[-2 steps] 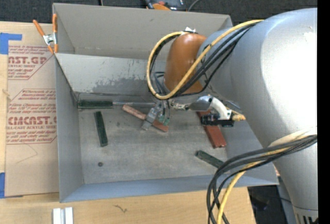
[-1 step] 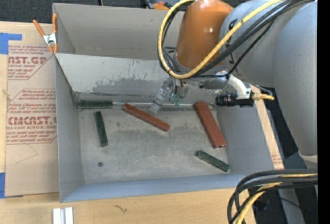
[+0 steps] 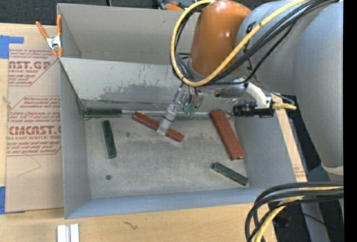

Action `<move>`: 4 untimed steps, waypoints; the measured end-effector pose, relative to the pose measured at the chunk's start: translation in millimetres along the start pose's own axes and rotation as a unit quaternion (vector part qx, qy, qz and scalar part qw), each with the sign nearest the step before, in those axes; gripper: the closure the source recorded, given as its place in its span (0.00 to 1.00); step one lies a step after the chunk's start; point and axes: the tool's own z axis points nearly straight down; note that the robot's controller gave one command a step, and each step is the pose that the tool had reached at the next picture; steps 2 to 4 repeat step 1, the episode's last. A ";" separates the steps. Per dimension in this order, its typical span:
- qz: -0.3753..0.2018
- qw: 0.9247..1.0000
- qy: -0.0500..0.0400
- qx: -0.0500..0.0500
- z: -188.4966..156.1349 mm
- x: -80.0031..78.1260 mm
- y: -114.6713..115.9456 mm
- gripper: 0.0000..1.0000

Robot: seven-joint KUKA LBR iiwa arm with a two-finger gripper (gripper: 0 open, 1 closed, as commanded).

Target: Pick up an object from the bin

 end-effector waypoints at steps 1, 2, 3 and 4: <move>-0.009 1.000 0.003 0.003 130.9 -18.4 -18.3 0.00; -0.009 1.000 0.003 0.003 130.9 -18.4 -18.3 0.00; -0.009 1.000 0.003 0.003 130.9 -18.4 -18.3 0.00; -0.009 1.000 0.003 0.003 130.9 -18.4 -18.3 0.00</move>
Offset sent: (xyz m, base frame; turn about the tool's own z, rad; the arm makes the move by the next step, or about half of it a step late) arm 0.0084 -0.0244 -0.1254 -0.0183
